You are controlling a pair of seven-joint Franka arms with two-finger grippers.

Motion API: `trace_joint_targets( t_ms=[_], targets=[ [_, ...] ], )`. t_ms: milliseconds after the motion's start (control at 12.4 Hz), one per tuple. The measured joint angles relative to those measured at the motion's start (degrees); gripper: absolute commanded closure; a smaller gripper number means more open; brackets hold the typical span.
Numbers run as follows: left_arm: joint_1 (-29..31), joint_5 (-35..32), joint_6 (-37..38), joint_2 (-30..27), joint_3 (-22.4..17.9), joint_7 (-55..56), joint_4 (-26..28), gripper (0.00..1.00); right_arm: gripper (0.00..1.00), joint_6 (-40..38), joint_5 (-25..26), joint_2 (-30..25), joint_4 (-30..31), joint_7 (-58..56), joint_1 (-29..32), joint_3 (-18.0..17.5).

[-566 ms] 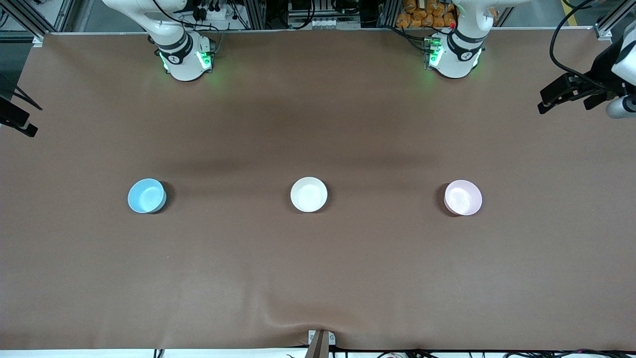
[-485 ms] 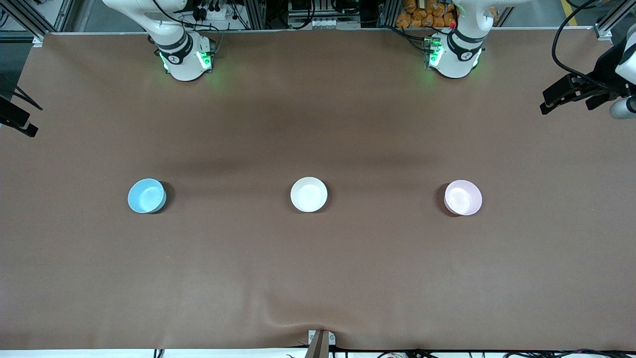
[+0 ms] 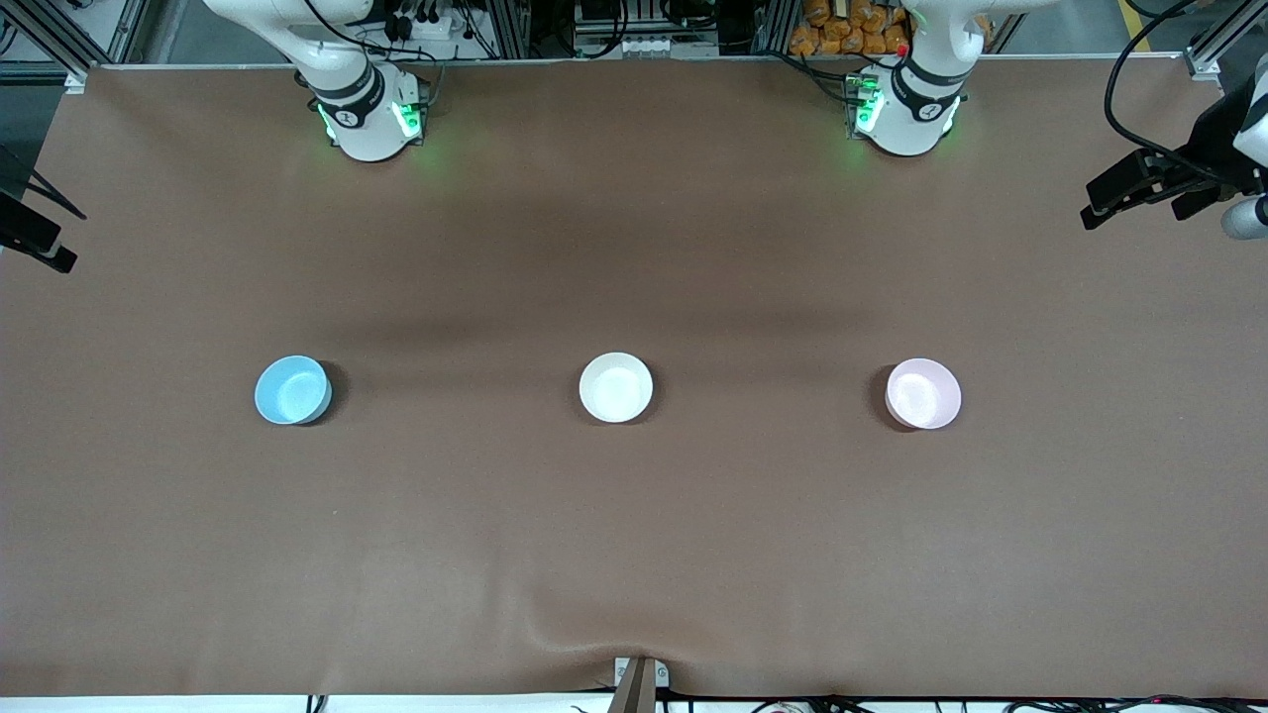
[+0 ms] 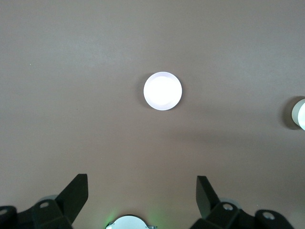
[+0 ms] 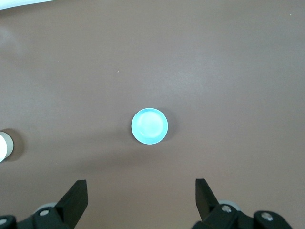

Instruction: Stack pink and blue bowls on white bowl

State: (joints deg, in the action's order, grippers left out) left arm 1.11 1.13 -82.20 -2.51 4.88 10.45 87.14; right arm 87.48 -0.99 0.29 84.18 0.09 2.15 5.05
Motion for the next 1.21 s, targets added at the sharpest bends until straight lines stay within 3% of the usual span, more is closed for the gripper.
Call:
trace_joint_targets(
  t_ms=[646, 1212],
  targets=[
    [1.86, -0.76, -2.56, 4.60, -0.08, -0.02, 1.72, 0.00, 0.00, -0.01, 0.00, 0.00, -0.03, 0.01, -0.08, 0.10],
    [3.81, -1.14, -33.10, 10.72, 0.28, -0.31, 22.30, 0.00, 0.00, -0.03, 0.00, 0.03, -0.06, 0.01, -0.07, 0.18]
  ],
)
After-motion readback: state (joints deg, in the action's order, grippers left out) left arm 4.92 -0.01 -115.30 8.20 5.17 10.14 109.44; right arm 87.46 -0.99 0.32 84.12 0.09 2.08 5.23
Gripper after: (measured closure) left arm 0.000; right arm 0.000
